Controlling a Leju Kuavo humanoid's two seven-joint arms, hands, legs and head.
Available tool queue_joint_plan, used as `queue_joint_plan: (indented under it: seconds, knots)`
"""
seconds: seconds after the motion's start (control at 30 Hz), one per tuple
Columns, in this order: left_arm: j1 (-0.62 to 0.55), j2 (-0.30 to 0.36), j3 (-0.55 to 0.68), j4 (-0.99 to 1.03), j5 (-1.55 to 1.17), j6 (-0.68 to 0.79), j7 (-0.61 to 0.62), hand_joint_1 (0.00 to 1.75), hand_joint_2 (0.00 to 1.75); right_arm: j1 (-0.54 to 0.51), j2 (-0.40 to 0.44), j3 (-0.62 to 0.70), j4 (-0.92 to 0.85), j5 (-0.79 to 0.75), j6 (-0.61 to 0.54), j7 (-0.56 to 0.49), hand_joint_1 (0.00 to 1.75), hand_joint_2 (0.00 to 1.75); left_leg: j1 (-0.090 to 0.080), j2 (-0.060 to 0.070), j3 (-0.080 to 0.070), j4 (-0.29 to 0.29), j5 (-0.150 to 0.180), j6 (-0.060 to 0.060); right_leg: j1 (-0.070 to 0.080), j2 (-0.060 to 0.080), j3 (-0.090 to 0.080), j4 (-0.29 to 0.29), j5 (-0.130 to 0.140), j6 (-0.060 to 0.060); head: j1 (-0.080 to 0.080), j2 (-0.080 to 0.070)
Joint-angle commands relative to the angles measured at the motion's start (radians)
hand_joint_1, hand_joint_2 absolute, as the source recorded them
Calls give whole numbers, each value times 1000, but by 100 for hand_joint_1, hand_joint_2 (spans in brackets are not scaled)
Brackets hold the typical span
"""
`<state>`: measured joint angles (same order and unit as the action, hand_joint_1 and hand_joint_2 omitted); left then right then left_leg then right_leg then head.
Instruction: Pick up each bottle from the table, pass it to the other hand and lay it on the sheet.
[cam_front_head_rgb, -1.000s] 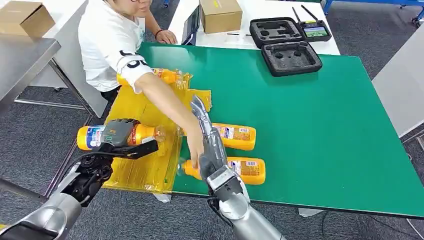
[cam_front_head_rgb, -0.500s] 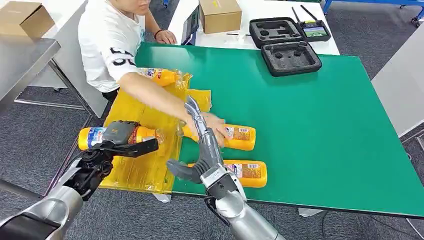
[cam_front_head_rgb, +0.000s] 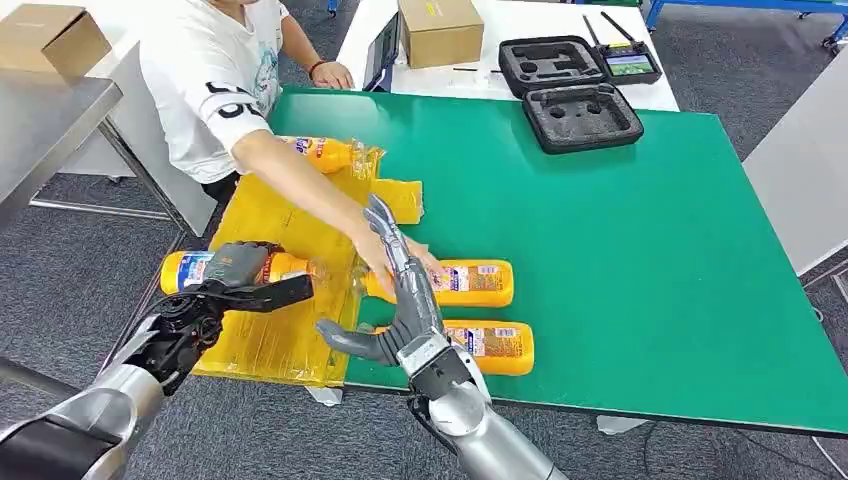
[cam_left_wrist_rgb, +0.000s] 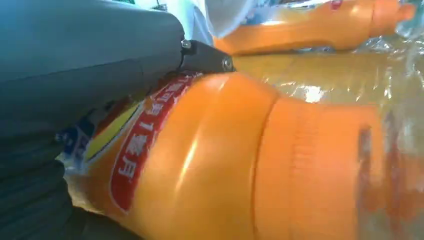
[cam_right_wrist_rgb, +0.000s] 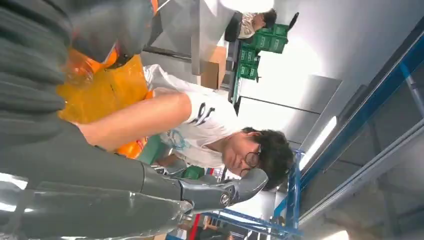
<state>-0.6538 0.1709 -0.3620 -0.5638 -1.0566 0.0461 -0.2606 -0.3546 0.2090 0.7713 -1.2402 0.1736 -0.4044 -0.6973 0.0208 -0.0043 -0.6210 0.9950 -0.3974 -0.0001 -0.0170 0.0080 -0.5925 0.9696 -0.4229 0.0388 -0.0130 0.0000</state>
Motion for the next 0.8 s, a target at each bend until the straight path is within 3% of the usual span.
queue_joint_plan:
  seconds: [0.03,0.5,0.63,0.8]
  knots:
    - [-28,-21,51,105,84,-75,-30,0,0,-16,-11,-5,65,16,12,-1,0,175,0,1,4,-1,-1,1,0,0,4,-1,-1,-1,0,0]
    - [-43,-42,184,99,300,-194,-125,0,0,2,-11,-19,67,43,18,2,0,175,0,0,5,-1,-1,1,0,-2,5,-1,-1,-1,0,0]
    - [-27,-76,316,38,500,-155,-198,0,0,10,-6,-25,59,62,24,15,0,175,0,0,5,-1,-1,1,0,-2,6,-1,-1,-1,0,0]
    - [-11,-89,363,-22,587,-41,-220,0,0,21,4,-31,56,63,36,19,0,175,0,-1,4,0,-1,1,1,-2,5,-1,-2,-1,0,0]
